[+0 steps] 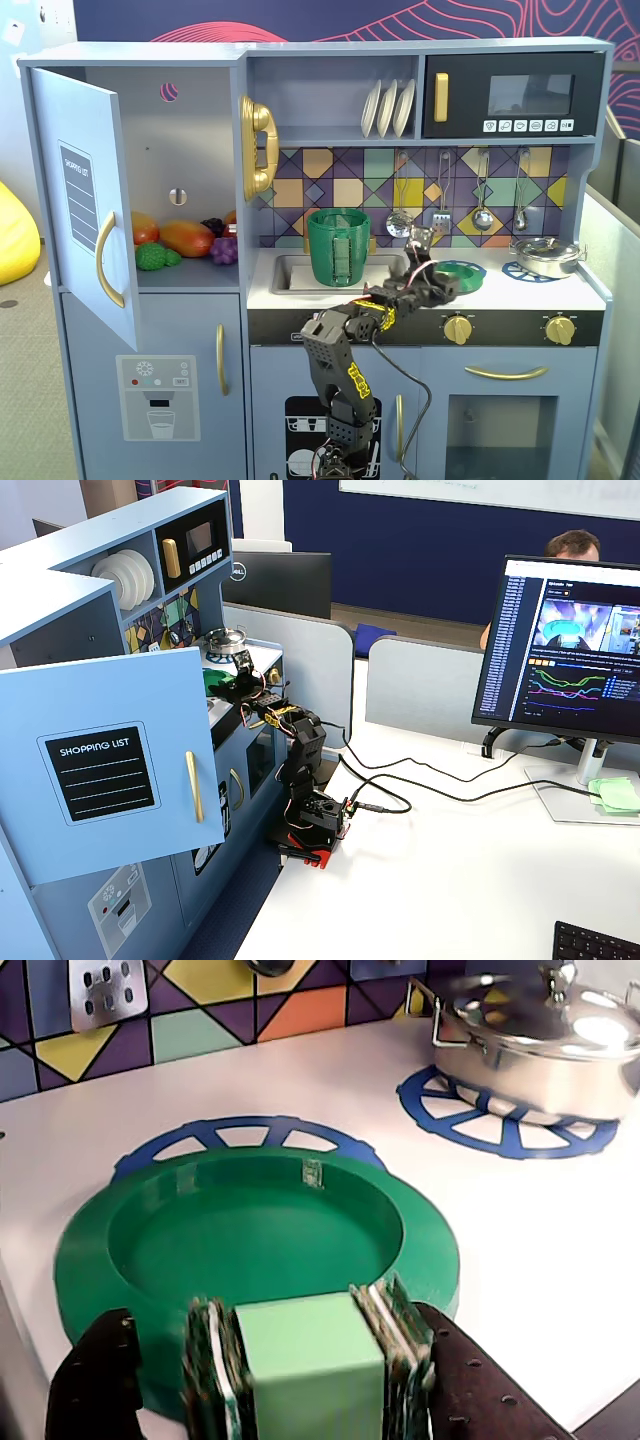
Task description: Take off the lid from the green recipient and place it on the counter
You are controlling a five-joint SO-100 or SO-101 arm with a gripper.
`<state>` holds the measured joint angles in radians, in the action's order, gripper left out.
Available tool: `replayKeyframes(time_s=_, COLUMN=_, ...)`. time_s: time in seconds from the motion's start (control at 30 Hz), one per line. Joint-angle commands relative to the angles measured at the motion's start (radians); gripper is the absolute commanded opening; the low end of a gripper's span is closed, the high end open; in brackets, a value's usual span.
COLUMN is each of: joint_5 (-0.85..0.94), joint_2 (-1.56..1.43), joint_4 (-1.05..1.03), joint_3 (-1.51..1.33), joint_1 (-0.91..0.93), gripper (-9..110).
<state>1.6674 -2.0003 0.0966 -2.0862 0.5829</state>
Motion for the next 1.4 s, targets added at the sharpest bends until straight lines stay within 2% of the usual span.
replayKeyframes(time_s=0.0, joint_5=-0.025, joint_2=-0.187, joint_4=-0.178, joint_3=0.167, joint_1=-0.002, gripper=26)
replayKeyframes(time_s=0.1, joint_5=-0.032, joint_2=-0.322, joint_4=-0.46, joint_3=0.27, joint_1=-0.009, gripper=24)
replayKeyframes(time_s=0.23, joint_5=-0.051, joint_2=-0.531, joint_4=-0.953, joint_3=0.328, joint_1=-0.052, gripper=20)
replayKeyframes(time_s=0.33, joint_5=-0.107, joint_2=-0.664, joint_4=-1.316, joint_3=0.281, joint_1=-0.138, gripper=19)
replayKeyframes(time_s=0.43, joint_5=-0.103, joint_2=-0.769, joint_4=-1.534, joint_3=0.132, joint_1=-0.245, gripper=17)
replayKeyframes(time_s=0.57, joint_5=-0.078, joint_2=-0.902, joint_4=-1.532, joint_3=-0.186, joint_1=-0.373, gripper=16)
replayKeyframes(time_s=0.8, joint_5=-0.127, joint_2=-0.93, joint_4=-1.06, joint_3=-0.689, joint_1=-0.569, gripper=12)
replayKeyframes(time_s=0.93, joint_5=-0.143, joint_2=-0.905, joint_4=-0.966, joint_3=-0.834, joint_1=-0.681, gripper=7)
replayKeyframes(time_s=1.03, joint_5=-0.173, joint_2=-0.928, joint_4=-1.042, joint_3=-0.885, joint_1=-0.704, gripper=3)
replayKeyframes(time_s=1.37, joint_5=-0.137, joint_2=-1.155, joint_4=-1.592, joint_3=-0.91, joint_1=-0.627, gripper=0)
